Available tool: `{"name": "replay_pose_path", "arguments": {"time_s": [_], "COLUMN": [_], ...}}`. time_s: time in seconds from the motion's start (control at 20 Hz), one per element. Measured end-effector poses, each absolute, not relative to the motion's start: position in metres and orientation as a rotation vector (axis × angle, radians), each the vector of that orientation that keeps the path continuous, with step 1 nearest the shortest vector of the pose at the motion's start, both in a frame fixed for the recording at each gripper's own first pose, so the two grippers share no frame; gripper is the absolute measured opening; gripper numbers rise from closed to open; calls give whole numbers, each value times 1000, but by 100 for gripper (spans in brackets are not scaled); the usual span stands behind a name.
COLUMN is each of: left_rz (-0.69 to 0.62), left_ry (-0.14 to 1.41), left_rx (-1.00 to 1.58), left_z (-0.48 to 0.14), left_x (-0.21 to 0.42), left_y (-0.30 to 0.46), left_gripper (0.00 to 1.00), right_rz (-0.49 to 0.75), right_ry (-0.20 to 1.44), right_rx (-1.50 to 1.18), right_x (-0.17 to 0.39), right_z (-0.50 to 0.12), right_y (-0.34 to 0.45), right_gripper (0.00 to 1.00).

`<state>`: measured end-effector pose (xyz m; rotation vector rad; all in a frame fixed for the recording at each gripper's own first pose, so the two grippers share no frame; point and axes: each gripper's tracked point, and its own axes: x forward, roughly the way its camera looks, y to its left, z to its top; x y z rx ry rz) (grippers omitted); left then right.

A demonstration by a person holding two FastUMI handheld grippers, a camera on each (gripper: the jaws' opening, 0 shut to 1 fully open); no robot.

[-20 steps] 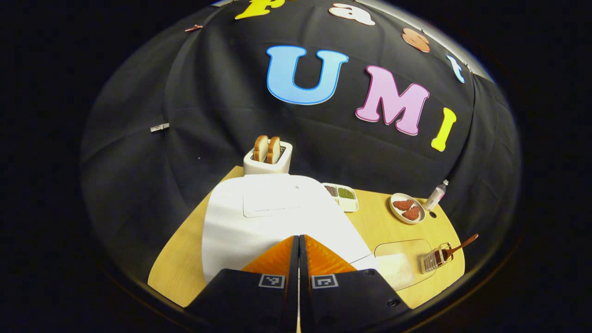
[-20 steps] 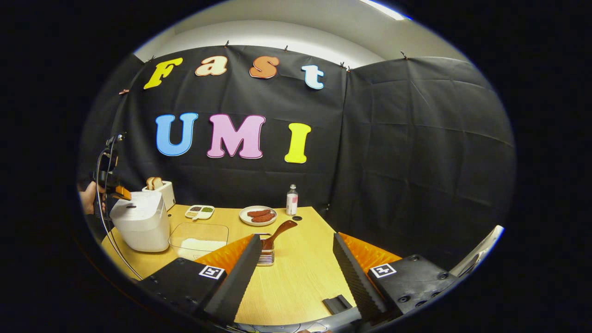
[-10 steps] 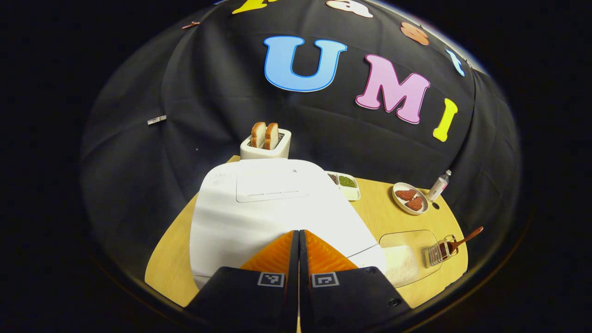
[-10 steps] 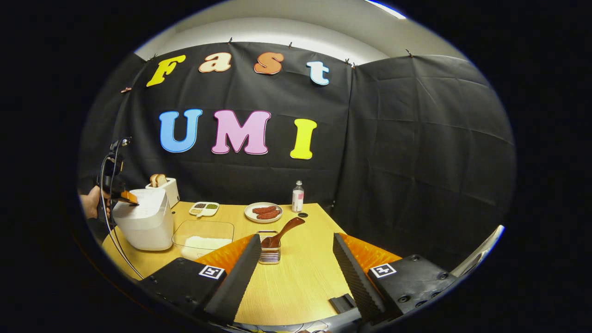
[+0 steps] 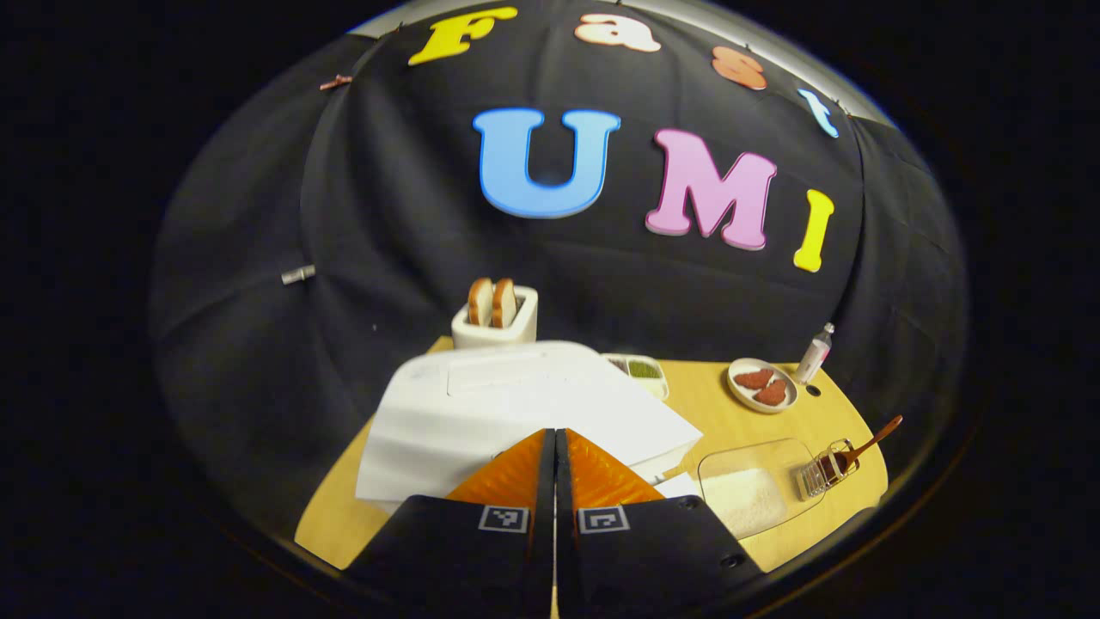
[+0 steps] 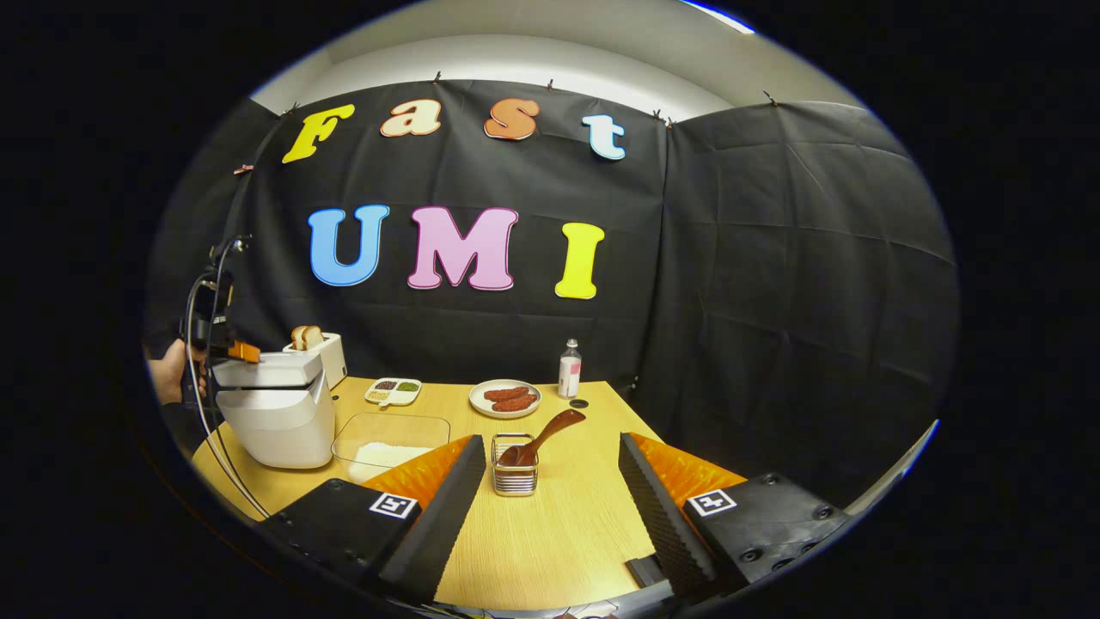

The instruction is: Close the left gripper, press the button to open the rice cooker; take a wooden spoon from the chopstick holder with the right hand, scoop a spoonful of rice and pour it into the rice cooker, then put the wooden spoon back into the chopstick holder.

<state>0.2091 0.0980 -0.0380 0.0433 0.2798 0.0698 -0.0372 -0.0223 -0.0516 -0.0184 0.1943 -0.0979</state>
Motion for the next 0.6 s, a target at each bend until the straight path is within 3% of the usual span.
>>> {"name": "replay_pose_path", "arguments": {"time_s": [0.25, 0.45, 0.5, 0.6], "left_rz": [111, 113, 115, 127], "left_ry": [50, -21, -21, -14], "left_rx": [114, 85, 90, 99], "left_z": [47, 71, 66, 60], "left_x": [157, 107, 98, 84], "left_y": [75, 41, 32, 17], "left_gripper": [7, 11, 28, 51], "right_rz": [-26, 44, 59, 82], "right_ry": [201, 234, 247, 266], "right_rx": [12, 64, 85, 128], "right_x": [-6, 28, 36, 49], "right_z": [-59, -70, -75, -85], "right_y": [-16, -19, -21, -27], "right_gripper": [98, 98, 98, 98]}}
